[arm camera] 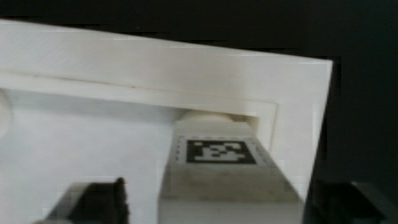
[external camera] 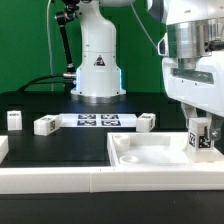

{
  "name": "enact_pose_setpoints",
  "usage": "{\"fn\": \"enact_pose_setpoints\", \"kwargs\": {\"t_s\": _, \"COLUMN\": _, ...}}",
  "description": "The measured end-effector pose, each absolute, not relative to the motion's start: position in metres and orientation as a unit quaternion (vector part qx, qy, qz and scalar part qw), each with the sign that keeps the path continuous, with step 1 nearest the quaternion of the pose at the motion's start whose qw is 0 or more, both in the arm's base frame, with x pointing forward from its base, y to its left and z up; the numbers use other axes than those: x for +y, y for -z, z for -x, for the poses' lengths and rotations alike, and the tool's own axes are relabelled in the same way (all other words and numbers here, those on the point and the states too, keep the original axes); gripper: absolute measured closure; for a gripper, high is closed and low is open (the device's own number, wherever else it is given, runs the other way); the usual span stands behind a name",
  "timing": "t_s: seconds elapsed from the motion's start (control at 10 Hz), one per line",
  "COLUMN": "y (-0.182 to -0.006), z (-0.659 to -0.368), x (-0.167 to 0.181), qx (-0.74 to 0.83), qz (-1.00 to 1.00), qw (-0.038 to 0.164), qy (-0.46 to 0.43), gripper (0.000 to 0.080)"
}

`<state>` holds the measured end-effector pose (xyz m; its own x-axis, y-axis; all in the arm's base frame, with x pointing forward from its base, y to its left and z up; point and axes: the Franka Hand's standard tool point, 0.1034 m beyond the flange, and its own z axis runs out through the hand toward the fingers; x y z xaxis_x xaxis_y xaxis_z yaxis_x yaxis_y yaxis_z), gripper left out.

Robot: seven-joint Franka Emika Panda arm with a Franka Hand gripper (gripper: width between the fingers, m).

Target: Assemble square table

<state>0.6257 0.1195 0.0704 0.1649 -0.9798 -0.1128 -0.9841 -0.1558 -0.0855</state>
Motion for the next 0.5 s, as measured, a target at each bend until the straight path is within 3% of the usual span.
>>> {"fn": "enact_pose_setpoints", "kwargs": {"t_s": 0.1, "y": -0.0703, "z": -0.6252, "x": 0.1192, "qx": 0.63, "qz": 0.774, "qw": 0.066, "qy": -0.018, "gripper": 0.0253}}
{"fn": "enact_pose_setpoints", "kwargs": {"t_s": 0.2, "y": -0.0701, "z": -0.6255, "x": 0.1191, "qx": 0.604, "qz": 0.794, "qw": 0.067, "qy": -0.015, "gripper": 0.0168}}
{"fn": "enact_pose_setpoints", "kwargs": {"t_s": 0.5, "y": -0.0697, "z": -0.6263, "x": 0.12, "qx": 0.523, "qz": 0.85, "qw": 0.071, "qy": -0.004, "gripper": 0.015}}
